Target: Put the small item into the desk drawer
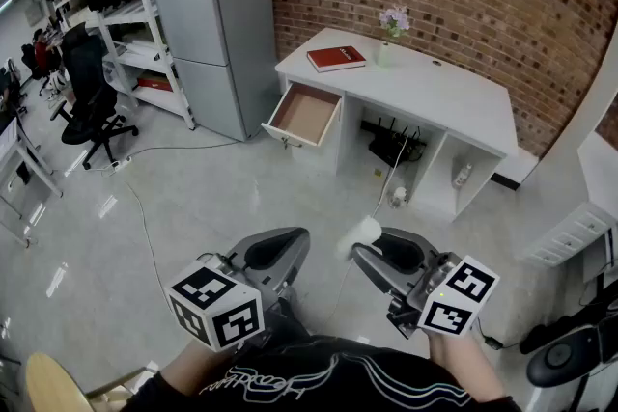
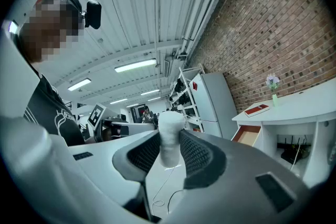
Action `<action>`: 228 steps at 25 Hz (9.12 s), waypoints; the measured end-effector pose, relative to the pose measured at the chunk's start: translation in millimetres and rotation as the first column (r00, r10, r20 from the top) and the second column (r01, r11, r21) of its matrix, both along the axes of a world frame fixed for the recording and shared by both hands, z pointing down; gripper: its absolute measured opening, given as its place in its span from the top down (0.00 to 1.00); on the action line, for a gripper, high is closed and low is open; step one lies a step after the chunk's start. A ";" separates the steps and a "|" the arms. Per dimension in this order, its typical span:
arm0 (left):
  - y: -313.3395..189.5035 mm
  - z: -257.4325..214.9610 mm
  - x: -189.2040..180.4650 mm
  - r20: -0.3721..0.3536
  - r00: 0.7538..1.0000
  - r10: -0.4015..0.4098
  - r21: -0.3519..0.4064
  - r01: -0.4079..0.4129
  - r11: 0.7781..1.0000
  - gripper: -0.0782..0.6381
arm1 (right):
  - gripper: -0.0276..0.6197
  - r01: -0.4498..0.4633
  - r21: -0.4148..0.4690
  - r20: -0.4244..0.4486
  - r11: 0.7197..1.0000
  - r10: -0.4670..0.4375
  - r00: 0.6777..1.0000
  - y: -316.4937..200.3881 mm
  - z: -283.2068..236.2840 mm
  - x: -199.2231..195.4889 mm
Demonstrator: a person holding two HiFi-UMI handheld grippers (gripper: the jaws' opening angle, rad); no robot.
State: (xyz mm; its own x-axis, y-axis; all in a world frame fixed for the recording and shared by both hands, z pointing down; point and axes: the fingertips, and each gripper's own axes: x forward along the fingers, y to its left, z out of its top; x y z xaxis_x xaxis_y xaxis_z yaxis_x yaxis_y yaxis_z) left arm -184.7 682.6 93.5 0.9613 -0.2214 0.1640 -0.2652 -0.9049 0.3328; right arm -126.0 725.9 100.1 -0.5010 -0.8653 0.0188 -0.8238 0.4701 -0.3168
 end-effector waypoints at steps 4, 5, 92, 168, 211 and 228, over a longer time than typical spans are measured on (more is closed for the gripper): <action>4.6 -3.1 9.0 0.005 1.000 0.005 -0.003 -0.005 1.000 0.86 | 0.75 -0.006 -0.005 0.005 1.000 0.006 1.000 4.3 0.0 9.2; 4.6 -1.3 11.1 0.007 1.000 0.005 -0.004 -0.005 1.000 0.86 | 0.75 -0.008 -0.006 0.006 1.000 0.008 1.000 4.5 1.8 12.0; -782.9 250.9 195.2 0.304 0.932 -0.198 -0.402 0.315 0.860 0.86 | 0.75 0.116 -0.537 -0.007 0.836 -0.141 0.990 -839.8 280.8 239.8; -848.7 396.4 131.7 0.402 0.829 -0.389 -0.524 0.556 0.645 0.86 | 0.63 0.092 -0.875 -0.250 0.475 -0.608 0.754 -903.5 609.5 236.9; -577.7 38.8 172.0 0.052 0.994 -0.094 -0.051 0.096 0.994 0.86 | 0.88 0.166 -0.040 0.006 0.985 -0.166 0.986 -590.7 34.1 169.7; -560.5 45.5 175.7 0.027 0.997 -0.075 -0.063 0.077 0.995 0.86 | 0.88 0.118 -0.065 -0.048 0.991 -0.121 0.991 -572.2 40.1 173.0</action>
State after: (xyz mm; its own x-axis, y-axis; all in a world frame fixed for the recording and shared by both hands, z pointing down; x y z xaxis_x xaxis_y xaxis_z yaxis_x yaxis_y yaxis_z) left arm -9.0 122.1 139.1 0.9375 -0.2821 0.2040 -0.3415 -0.8587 0.3820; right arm 47.0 153.7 140.2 -0.5979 -0.7955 0.0986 -0.7787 0.5472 -0.3069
